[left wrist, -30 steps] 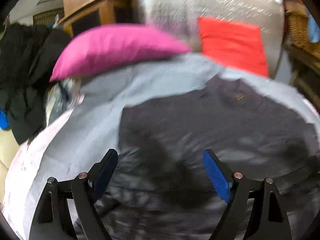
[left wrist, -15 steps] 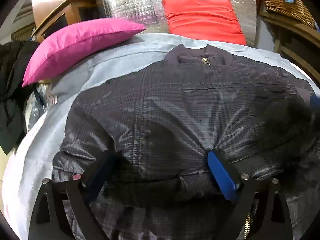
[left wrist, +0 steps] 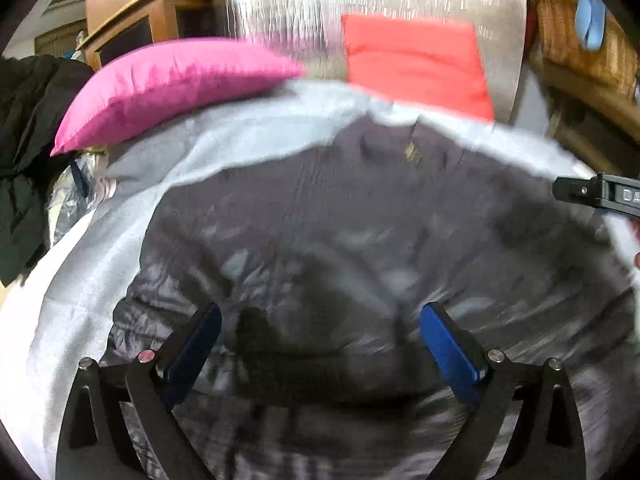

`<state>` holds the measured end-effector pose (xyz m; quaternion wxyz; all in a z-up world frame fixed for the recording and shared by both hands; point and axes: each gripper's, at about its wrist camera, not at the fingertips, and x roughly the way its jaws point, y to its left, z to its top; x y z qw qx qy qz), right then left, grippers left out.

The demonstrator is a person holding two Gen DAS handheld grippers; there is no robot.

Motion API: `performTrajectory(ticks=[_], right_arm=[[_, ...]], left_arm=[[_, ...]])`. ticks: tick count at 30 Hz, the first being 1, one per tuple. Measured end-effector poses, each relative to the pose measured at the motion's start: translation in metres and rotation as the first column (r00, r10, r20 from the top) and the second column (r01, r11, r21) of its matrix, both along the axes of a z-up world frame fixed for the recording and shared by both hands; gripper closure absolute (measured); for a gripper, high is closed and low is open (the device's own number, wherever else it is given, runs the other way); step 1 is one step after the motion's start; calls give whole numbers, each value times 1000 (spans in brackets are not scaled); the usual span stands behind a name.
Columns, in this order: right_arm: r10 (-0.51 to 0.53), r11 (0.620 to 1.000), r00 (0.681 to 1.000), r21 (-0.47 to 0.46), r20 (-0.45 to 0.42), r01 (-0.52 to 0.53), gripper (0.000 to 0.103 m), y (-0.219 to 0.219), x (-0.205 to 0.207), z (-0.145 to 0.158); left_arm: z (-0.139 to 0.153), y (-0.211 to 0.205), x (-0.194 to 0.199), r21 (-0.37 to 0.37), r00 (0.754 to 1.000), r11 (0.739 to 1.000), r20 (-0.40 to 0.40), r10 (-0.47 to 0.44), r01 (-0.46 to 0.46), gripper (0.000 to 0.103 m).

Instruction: Fold large clothes

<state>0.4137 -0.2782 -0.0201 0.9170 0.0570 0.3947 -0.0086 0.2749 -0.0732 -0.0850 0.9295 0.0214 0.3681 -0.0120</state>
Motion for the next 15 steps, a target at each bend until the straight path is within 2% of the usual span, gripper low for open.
performTrajectory(ticks=[2, 5, 7, 9, 10, 11, 12, 13, 14, 15], right_arm=[[-98, 993, 995, 70, 22, 96, 10, -44, -4, 8], [-233, 954, 972, 184, -40, 236, 10, -113, -2, 0], [-261, 920, 960, 274, -103, 279, 10, -145, -6, -18], [-229, 900, 963, 347, -142, 265, 14, -161, -5, -35], [-205, 897, 967, 365, -154, 248, 20, -160, -7, -41], [-178, 897, 970, 378, -163, 228, 31, -157, -6, -47], [-118, 897, 979, 406, -167, 177, 39, -151, -1, -52], [-69, 903, 984, 409, -165, 132, 67, -141, -1, -51], [-51, 916, 985, 385, -163, 111, 83, -135, -2, -48], [-38, 943, 990, 323, -132, 79, 85, -124, -2, -38]], left_arm=[[8, -16, 0, 7, 998, 999, 34, -44, 44, 4], [9, -51, 0, 94, 988, 988, 83, -132, 124, 4], [2, -69, 5, 130, 983, 979, 73, -170, 160, 4], [-8, -80, 12, 155, 983, 972, 38, -182, 174, 4], [-17, -84, 16, 170, 983, 968, -4, -185, 183, 4], [-24, -87, 19, 175, 982, 966, -33, -186, 189, 4], [-32, -86, 24, 163, 980, 967, -63, -188, 196, 3], [-34, -82, 27, 132, 979, 971, -76, -189, 197, 3], [-34, -78, 28, 107, 979, 975, -83, -186, 195, 2], [-34, -75, 29, 91, 979, 977, -86, -186, 194, 2]])
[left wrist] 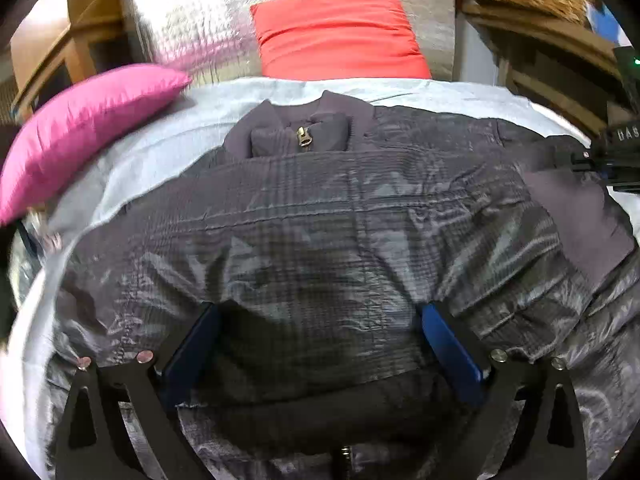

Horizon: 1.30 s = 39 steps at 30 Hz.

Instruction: Fold large clothes

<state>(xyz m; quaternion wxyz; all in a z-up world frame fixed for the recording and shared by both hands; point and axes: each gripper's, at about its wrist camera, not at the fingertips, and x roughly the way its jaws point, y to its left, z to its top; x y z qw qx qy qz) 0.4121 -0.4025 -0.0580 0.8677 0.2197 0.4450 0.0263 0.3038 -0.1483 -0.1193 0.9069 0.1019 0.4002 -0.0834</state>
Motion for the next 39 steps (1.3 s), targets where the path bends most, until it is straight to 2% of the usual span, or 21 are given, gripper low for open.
performTrajectory(ticks=[3, 5, 6, 7, 8, 11, 13, 16, 17, 18, 19, 22, 24, 25, 26, 27, 29, 32, 35, 37, 39], right_arm=[[2, 988, 1000, -152, -2, -2, 87, 8, -1, 1], [29, 980, 997, -196, -72, -43, 74, 9, 4, -19], [29, 978, 998, -203, -53, -39, 72, 8, 2, -16], [23, 982, 999, -187, -23, -27, 58, 4, 1, -11], [12, 984, 1000, -177, -3, -12, 34, 3, 0, -5], [-69, 978, 989, -186, 132, 93, 21, -2, 4, 28], [-40, 982, 992, -179, 122, 61, 15, 5, 23, 34], [74, 961, 997, -265, -10, -74, 15, 32, 67, 16], [102, 950, 993, -291, -55, -113, 39, 43, 81, 6], [113, 939, 987, -313, -114, -144, 76, 48, 88, -7], [108, 935, 982, -320, -155, -154, 84, 52, 91, -17], [44, 944, 992, -320, -114, -79, 84, 50, 89, -15], [13, 919, 999, -393, -53, -33, 77, 55, 74, 0], [34, 928, 999, -371, -28, -42, 60, 57, 63, 8], [42, 933, 999, -359, 2, -38, 25, 59, 51, 17], [40, 933, 998, -358, 47, -20, 19, 62, 37, 27], [50, 935, 991, -356, 124, -2, 19, 68, 8, 42], [96, 944, 985, -327, 141, -45, 19, 70, -35, 46], [111, 947, 982, -315, 152, -58, 19, 71, -72, 42], [138, 958, 974, -274, 179, -85, 19, 75, -87, 47], [179, 965, 963, -225, 203, -132, 19, 91, -86, 56]], left_arm=[[-3, -1, 0, 6, 1000, 1000, 14, -4, 4, 1], [-3, -2, -1, 18, 1000, 1000, 23, -1, 0, 1], [-3, -1, -1, 16, 1000, 1000, 25, 0, 0, 1], [-2, -1, -3, 11, 1000, 1000, 24, 1, -2, 1], [-2, 0, -3, 5, 1000, 1000, 22, 1, -1, 1], [-3, 2, -2, -4, 1000, 1000, 25, 3, -3, 0], [-3, 2, -2, -4, 1000, 1000, 28, 4, -4, 0], [-4, 4, -2, -15, 1000, 1000, 27, 2, -2, 0], [-4, 4, -3, -15, 1000, 1000, 28, 2, -2, 0], [-4, 3, -3, -15, 1000, 1000, 28, 4, -4, 0], [-4, 3, -2, -13, 1000, 1000, 28, 4, -3, 0], [-5, 4, -2, -13, 1000, 1000, 28, 1, -1, 0], [-4, 3, -3, -10, 1000, 1000, 30, 5, -5, 0], [-3, 3, -2, -13, 1000, 1000, 27, 5, -4, 0], [-1, 5, -3, -30, 1000, 1000, 24, 0, 0, 0], [4, 10, -3, -61, 1000, 998, 21, -9, 10, 0], [18, 26, -7, -127, 1000, 992, 5, -19, 19, 0], [49, 74, -18, -257, 998, 966, 59, 6, 9, 0], [70, 149, -12, -335, 983, 934, 89, 158, -120, 0], [66, 212, 10, -383, 947, 879, 31, 320, -285, 0], [52, 259, 32, -442, 912, 806, -79, 403, -394, 1]])
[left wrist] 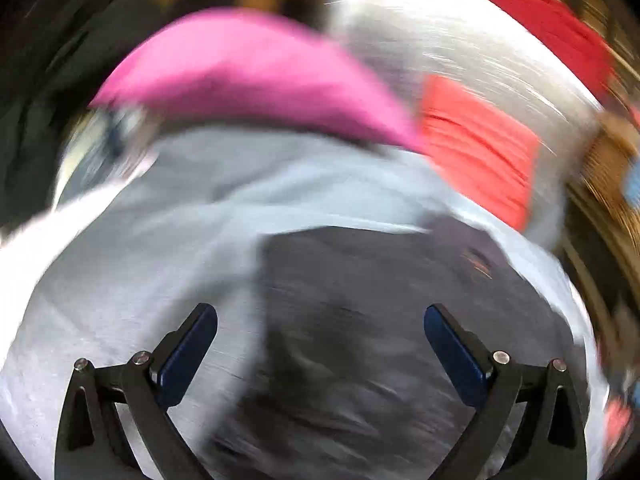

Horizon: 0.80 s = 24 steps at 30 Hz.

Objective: Fold large clothes
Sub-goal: 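Grasp the jacket side edge with the left gripper and lift it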

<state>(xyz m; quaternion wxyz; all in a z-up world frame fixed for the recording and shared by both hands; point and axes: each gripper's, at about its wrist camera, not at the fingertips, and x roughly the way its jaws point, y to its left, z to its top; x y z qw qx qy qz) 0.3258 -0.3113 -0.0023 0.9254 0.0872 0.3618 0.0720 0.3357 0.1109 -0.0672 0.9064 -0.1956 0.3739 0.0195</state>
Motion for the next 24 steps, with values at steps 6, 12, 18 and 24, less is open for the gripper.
performTrajectory(ticks=[6, 12, 18, 24], right_arm=[[201, 979, 980, 21, -2, -201, 19, 79, 26, -18], [265, 964, 950, 11, -166, -267, 20, 120, 58, -80], [259, 958, 947, -77, -188, -277, 20, 130, 58, -91], [243, 960, 954, -101, -177, -263, 20, 136, 55, -95]], left_arm=[[-29, 44, 48, -247, 996, 969, -87, -22, 0, 2], [-53, 40, 91, -297, 983, 954, -168, -77, 24, 69], [-14, 24, 75, -145, 974, 964, 77, -213, 222, 93], [-57, 23, 92, -113, 980, 978, -71, -185, 176, 86]])
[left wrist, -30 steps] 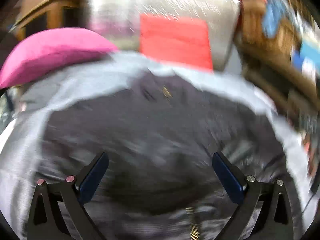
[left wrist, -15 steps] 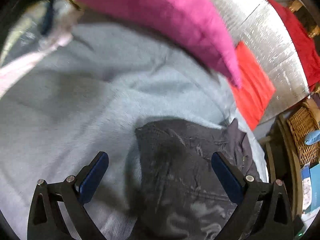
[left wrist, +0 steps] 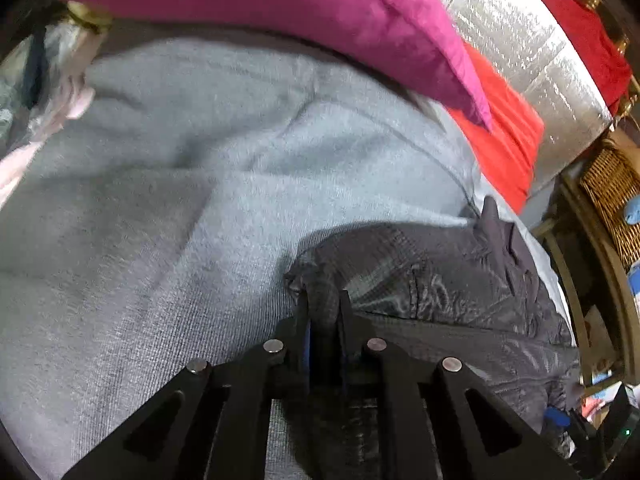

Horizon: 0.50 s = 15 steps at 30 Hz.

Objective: Fold large clothes
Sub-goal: 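Grasp the jacket side edge with the left gripper and lift it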

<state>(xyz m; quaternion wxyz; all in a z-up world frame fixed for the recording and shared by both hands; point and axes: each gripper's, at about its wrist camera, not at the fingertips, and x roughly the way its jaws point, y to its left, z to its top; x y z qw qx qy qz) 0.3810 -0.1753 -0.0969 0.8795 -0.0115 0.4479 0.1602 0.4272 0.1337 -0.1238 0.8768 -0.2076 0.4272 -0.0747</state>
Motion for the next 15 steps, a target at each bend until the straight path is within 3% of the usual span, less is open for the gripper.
performTrajectory(ticks=[2, 5, 9, 10, 12, 13, 15], right_arm=[[3, 1000, 1000, 0, -3, -3, 20, -1, 0, 0], [3, 1000, 1000, 3, -2, -3, 20, -1, 0, 0], [-5, 1000, 1000, 14, 11, 5, 20, -3, 0, 1], [-8, 1000, 1000, 16, 13, 7, 20, -3, -1, 1], [-10, 1000, 1000, 22, 15, 9, 20, -4, -2, 1], [-11, 1000, 1000, 25, 14, 11, 20, -4, -2, 0], [-14, 1000, 1000, 27, 6, 14, 20, -4, -2, 2]], left_arm=[[10, 1, -4, 17, 1000, 1000, 9, 26, -26, 78], [34, 10, -21, 38, 996, 996, 49, 75, -76, 74], [58, 23, -64, -30, 992, 998, 106, 66, -63, 45], [60, 18, -72, -21, 992, 999, 114, 46, -44, 44], [56, 11, -85, -7, 994, 1000, 106, 2, -1, 44], [46, 1, -87, 40, 997, 999, 70, -21, 18, 45], [18, -8, -83, 134, 999, 990, -34, -31, 35, 81]])
